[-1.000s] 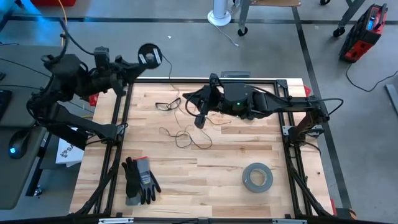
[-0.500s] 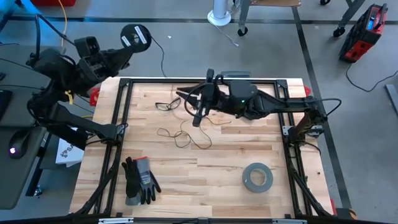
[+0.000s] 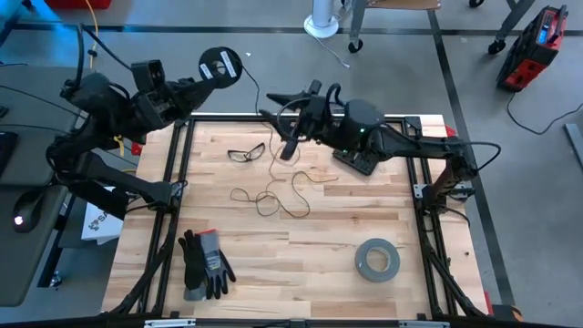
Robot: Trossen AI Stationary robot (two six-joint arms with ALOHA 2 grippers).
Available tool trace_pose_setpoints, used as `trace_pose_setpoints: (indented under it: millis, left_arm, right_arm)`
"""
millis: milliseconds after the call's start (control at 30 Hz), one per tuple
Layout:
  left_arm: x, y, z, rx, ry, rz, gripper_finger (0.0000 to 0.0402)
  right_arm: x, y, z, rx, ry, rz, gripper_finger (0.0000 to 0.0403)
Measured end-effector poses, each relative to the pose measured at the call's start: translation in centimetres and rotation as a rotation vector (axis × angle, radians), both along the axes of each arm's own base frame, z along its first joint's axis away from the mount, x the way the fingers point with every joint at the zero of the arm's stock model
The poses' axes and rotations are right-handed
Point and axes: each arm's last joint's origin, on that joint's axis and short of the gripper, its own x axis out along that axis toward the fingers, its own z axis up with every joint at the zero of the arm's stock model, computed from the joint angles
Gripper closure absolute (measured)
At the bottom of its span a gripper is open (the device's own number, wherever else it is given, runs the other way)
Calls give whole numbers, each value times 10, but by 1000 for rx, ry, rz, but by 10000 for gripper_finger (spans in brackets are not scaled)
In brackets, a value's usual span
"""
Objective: Coil cords
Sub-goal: Coil the black wire on the black spool
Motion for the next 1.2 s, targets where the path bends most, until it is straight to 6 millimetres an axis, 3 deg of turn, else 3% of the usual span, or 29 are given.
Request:
trace_pose_setpoints:
  millis: [267, 533, 867, 967, 1200]
  left_arm:
    - [4, -1, -4, 32, 49, -6, 401]
    - [18, -1, -9, 43, 86, -2, 401]
    - [23, -1, -11, 43, 95, -2, 401]
    - [23, -1, -11, 43, 95, -2, 401]
    - [23, -1, -11, 39, 92, -3, 401]
  right_arm:
    - [-15, 0, 35, -104, -59, -60, 220]
    - [-12, -1, 29, -110, 27, 33, 220]
    - [-13, -4, 28, -138, 56, -45, 227]
    - [-13, -4, 28, -139, 57, -45, 261]
    - [-12, -6, 27, -132, 66, -56, 391]
